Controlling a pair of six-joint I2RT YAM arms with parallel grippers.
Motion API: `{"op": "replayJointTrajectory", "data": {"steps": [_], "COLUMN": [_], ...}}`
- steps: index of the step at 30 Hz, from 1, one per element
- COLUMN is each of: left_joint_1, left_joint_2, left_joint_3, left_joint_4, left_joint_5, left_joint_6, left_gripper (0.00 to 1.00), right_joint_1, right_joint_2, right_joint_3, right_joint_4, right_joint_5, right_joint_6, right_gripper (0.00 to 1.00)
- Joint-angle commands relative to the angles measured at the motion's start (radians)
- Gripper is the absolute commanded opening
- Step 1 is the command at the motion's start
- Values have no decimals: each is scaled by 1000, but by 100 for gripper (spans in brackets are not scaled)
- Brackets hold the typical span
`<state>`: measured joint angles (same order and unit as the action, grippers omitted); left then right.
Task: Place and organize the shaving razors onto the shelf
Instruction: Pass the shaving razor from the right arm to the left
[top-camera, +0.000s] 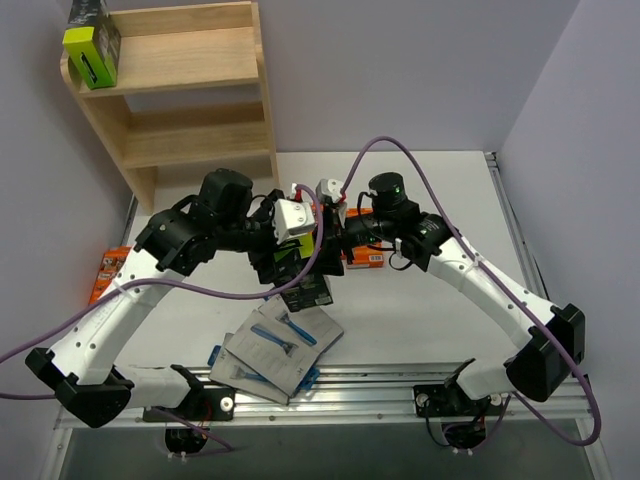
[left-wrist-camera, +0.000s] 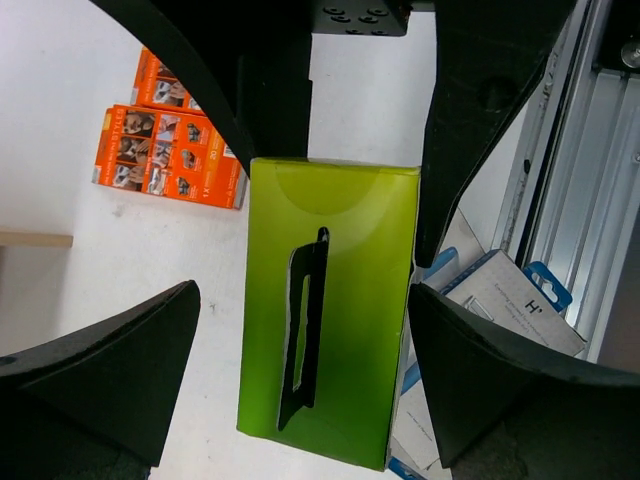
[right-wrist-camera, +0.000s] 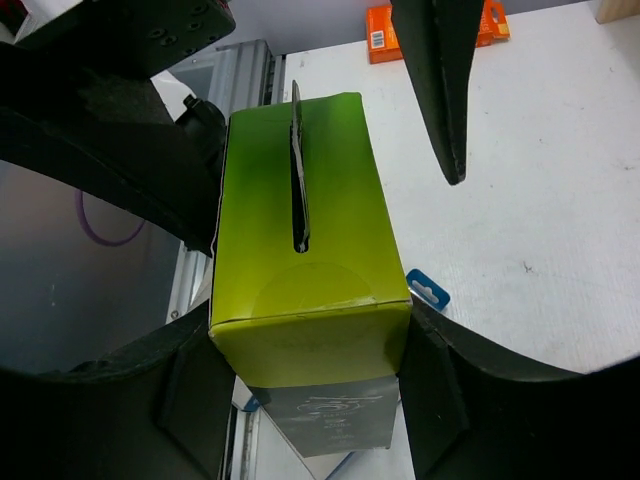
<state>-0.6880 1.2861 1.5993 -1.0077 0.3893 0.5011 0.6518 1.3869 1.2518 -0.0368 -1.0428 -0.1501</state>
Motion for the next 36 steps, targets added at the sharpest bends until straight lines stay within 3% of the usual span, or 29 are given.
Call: {"op": "replayJointTrajectory", "data": {"steps": [1, 5, 8, 9, 11, 13, 19, 21, 22, 23, 24, 28, 31, 36], "left_joint_1": [-18, -38, -53, -59, -71, -74, -76, -76, -76, -76, -76, -77, -65, 4], "left_joint_2": [30, 59, 82, 85, 91, 90, 76, 74, 73, 67, 62, 32, 1, -62], "left_joint_3": [16, 53, 88, 91, 94, 77, 48, 36, 30, 12, 1, -41, -55, -79], "left_joint_4": [-12, -54, -92, -98, -109, -109, -109, -97, -94, -72, -60, -17, 21, 101], "left_joint_5": [3, -6, 20, 32, 26, 25, 71, 92, 92, 79, 65, -19, -122, -153], "left_joint_6": [-12, -6, 8, 11, 10, 10, 11, 5, 1, -15, -24, -47, -41, -68], "left_gripper": [94, 94, 100, 87, 76, 65, 49, 38, 27, 5, 3, 2, 2, 2], "right_joint_1": [12, 16, 14, 14, 14, 14, 11, 11, 11, 11, 11, 0, -6, -7], "right_joint_2": [-55, -71, -78, -80, -78, -81, -106, -124, -129, -134, -147, -167, -160, -147], "right_joint_3": [12, 8, 0, -2, -2, 1, -6, -18, -22, -26, -32, -68, -60, -54], "right_joint_4": [-17, -64, -78, -80, -78, -83, -83, -52, -43, -22, -8, 28, 26, 28], "right_joint_5": [-54, -42, -39, -36, -34, -14, 30, 55, 61, 81, 93, 127, 188, 205], "right_joint_6": [-45, -83, -101, -101, -106, -111, -123, -109, -99, -91, -82, -48, -29, -23], "right_gripper": [0, 0, 0, 0, 0, 0, 0, 0, 0, 6, 11, 41, 54, 62]}}
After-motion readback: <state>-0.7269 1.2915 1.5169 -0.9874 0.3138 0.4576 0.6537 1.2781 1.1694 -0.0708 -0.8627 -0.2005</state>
